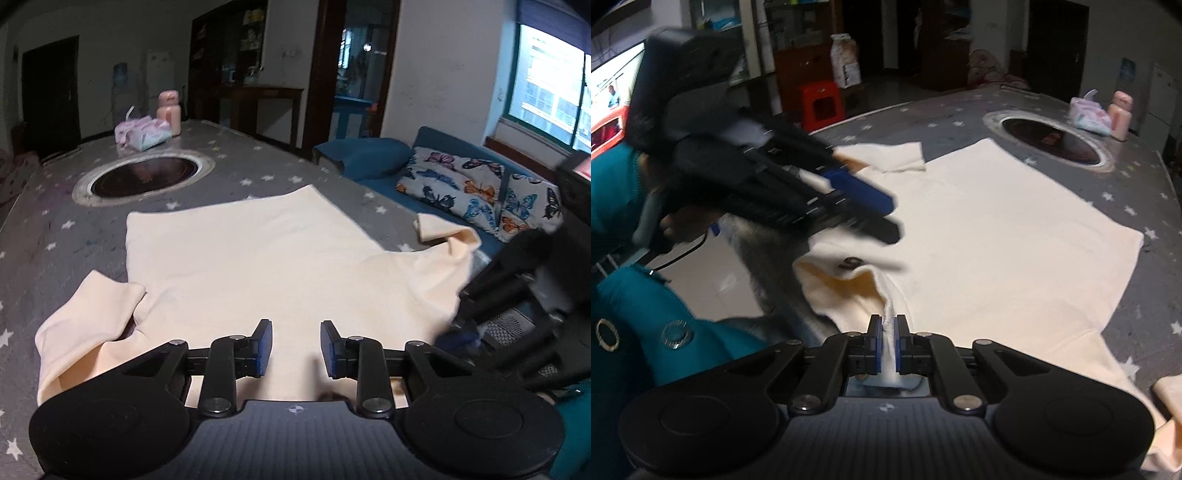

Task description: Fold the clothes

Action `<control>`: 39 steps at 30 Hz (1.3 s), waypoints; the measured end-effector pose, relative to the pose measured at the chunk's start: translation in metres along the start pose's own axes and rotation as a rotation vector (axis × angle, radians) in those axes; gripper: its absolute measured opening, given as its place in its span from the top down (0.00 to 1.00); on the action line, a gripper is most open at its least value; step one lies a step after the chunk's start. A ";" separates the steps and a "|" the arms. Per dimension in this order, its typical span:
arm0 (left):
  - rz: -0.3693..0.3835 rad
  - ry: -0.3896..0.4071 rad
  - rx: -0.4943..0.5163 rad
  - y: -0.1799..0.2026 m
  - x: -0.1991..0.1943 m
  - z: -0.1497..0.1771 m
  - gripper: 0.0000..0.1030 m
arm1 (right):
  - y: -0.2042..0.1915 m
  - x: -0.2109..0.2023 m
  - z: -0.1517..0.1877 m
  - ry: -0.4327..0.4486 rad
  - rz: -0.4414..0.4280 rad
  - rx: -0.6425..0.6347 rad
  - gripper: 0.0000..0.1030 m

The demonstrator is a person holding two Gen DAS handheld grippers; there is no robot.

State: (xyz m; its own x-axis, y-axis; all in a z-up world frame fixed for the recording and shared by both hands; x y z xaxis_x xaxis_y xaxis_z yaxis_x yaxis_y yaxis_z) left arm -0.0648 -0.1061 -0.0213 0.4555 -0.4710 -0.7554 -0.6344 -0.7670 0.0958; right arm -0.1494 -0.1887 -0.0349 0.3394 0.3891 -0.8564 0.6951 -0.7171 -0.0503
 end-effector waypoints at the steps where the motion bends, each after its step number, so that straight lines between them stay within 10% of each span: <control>1: 0.003 -0.012 0.007 0.000 0.005 0.002 0.71 | -0.002 0.002 0.002 -0.007 -0.007 -0.002 0.95; 20: -0.041 -0.034 -0.026 -0.027 0.009 0.003 0.69 | 0.053 -0.011 -0.005 0.059 -0.038 0.178 0.80; 39: -0.132 -0.066 -0.264 -0.122 0.048 -0.038 0.68 | 0.229 0.017 -0.028 0.056 0.171 0.502 0.78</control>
State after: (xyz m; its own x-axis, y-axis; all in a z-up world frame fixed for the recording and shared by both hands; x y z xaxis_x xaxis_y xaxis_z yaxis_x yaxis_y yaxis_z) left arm 0.0581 -0.0513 -0.0447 0.4760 -0.3368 -0.8124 -0.3844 -0.9105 0.1522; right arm 0.0331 -0.3302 -0.0466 0.4643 0.2631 -0.8457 0.2429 -0.9561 -0.1641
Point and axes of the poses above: each gripper's, at about its wrist camera, not at the fingertips, and x roughly the way its jaws point, y to its right, z to its underside, the point moved 10 cm from there along x, roughly the way its jaws point, and after that the axes turned 10 degrees about -y, right-handed, at the moved point
